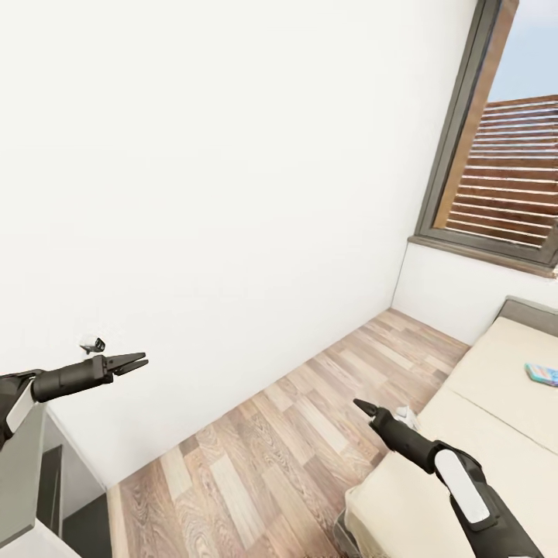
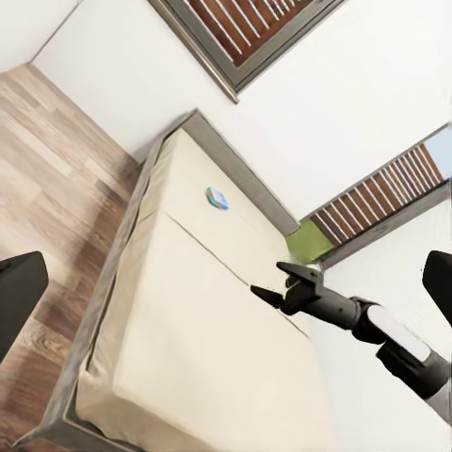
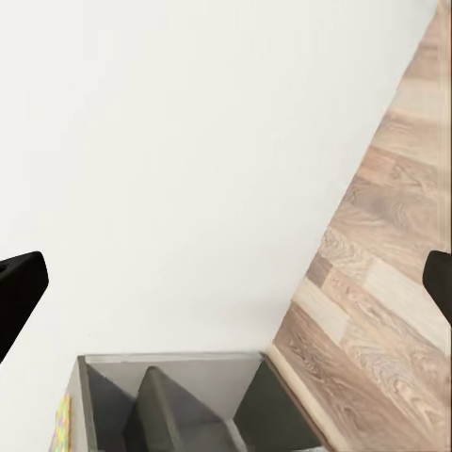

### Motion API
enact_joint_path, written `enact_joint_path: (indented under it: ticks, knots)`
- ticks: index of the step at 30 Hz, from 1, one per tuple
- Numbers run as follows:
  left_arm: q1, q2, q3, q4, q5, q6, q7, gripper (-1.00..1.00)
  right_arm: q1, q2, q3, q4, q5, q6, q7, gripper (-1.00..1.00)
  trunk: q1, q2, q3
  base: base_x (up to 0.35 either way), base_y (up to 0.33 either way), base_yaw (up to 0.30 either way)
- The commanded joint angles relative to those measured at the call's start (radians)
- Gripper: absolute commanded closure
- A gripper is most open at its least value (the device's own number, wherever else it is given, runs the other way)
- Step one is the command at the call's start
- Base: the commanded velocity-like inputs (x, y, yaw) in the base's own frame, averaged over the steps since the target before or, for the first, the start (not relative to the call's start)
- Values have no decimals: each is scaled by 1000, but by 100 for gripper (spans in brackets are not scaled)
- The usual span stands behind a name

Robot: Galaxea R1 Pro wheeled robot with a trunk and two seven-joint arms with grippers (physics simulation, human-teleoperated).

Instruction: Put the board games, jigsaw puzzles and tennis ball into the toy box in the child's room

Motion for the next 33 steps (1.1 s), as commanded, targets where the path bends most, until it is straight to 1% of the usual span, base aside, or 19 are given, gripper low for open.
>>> enact_joint_path:
  ticks: [1,4,7,11,13,20,28,33]
  knots:
    - [-1,0,0,0,1,11,-3,-100,-11,-2,-2,36,-2,-14,-9,-100,1,-2,-3,1,2,-192]
    - [-1,-1,0,0,1,11,-2,-100,-34,-5,2,100,-2,-59,-62,-100,1,-2,-6,1,1,-190]
    - [-1,-1,0,0,1,11,-2,-100,-41,-6,2,128,-2,-84,-106,-100,1,-2,-9,0,0,-189]
    - [-1,-1,0,0,1,11,-1,-100,-44,-5,1,162,-2,-141,-136,-100,1,-2,-14,0,0,-188]
    - [-1,-1,0,0,1,11,-2,-100,-46,-6,0,176,-2,-163,-141,-100,1,-2,-16,0,0,-188]
    - [-1,-1,1,0,1,12,-2,-100,-47,-4,8,190,0,-185,-147,-100,1,-2,-25,16,31,-184]
    - [-1,-1,0,0,1,11,-2,-100,-46,-6,11,193,-1,-188,-148,-100,1,-2,-35,195,69,-180]
    - [-1,-1,0,0,1,11,-1,-100,-47,-6,10,194,-1,-189,-147,-100,1,-2,-41,113,9,-179]
